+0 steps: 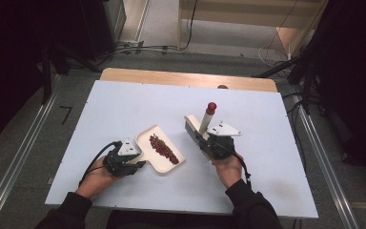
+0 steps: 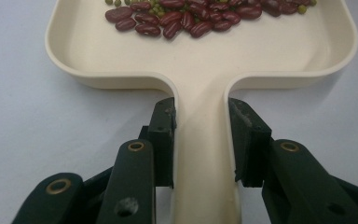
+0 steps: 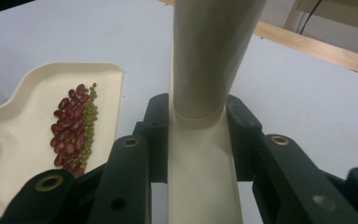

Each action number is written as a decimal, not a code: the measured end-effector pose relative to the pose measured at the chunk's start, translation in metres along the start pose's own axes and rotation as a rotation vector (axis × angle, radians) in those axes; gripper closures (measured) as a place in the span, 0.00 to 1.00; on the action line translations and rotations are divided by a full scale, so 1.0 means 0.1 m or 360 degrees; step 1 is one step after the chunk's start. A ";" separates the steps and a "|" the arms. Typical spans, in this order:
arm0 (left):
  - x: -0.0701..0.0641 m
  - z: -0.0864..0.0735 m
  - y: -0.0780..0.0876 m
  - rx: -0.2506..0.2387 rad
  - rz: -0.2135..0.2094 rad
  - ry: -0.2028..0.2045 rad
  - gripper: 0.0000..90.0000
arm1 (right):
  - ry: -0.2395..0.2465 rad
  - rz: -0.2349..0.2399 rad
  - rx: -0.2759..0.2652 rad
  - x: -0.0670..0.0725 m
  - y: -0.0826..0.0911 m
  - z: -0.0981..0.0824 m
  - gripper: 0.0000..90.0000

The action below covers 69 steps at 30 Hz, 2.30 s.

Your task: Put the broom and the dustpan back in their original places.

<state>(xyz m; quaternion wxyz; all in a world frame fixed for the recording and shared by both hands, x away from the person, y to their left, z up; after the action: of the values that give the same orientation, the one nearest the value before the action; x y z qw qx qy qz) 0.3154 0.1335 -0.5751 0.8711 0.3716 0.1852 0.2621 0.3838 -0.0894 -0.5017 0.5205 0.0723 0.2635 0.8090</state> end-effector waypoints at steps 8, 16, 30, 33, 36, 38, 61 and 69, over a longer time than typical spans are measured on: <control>0.03 -0.02 0.01 -0.0057 0.0038 0.0082 0.74 | -0.0012 -0.0016 -0.0003 -0.05 0.01 -0.01 0.71; 0.10 -0.03 0.03 -0.0100 0.0115 0.0161 0.74 | -0.0028 -0.0021 -0.0004 -0.11 0.03 -0.02 0.71; 0.44 -0.13 0.18 -0.0179 0.0371 0.0430 0.74 | -0.0060 -0.0035 0.0010 -0.21 0.05 -0.05 0.71; 0.50 -0.15 0.21 -0.0211 0.0408 0.0497 0.74 | -0.0058 -0.0037 0.0008 -0.22 0.05 -0.05 0.71; 0.55 -0.17 0.24 -0.0227 0.0460 0.0550 0.74 | -0.0055 -0.0044 0.0011 -0.24 0.05 -0.06 0.71; 0.57 -0.18 0.25 -0.0235 0.0497 0.0584 0.74 | -0.0059 -0.0045 0.0012 -0.25 0.05 -0.06 0.71; 0.76 -0.23 0.32 -0.0318 0.0765 0.0850 0.74 | -0.0135 0.0033 0.0066 -0.41 0.10 -0.14 0.71; 0.76 -0.21 0.30 -0.0336 0.0801 0.0888 0.74 | -0.0183 0.0045 0.0096 -0.58 0.16 -0.23 0.71</control>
<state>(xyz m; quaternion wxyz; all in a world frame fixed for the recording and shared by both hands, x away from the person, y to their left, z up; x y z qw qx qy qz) 0.3551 0.2082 -0.5765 0.7293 0.2281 0.2901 0.5761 0.3875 -0.1533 -0.5041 0.5209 0.1381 0.2564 0.8024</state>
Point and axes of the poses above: each handheld gripper's, and its own axes: y roughly backward along the jaws, z roughly out of its top, x roughly to its left, the point moved 10 cm from there along -y, roughly forward along the jaws, and after that the axes turned 12 degrees about -z, right-handed, at the moved point
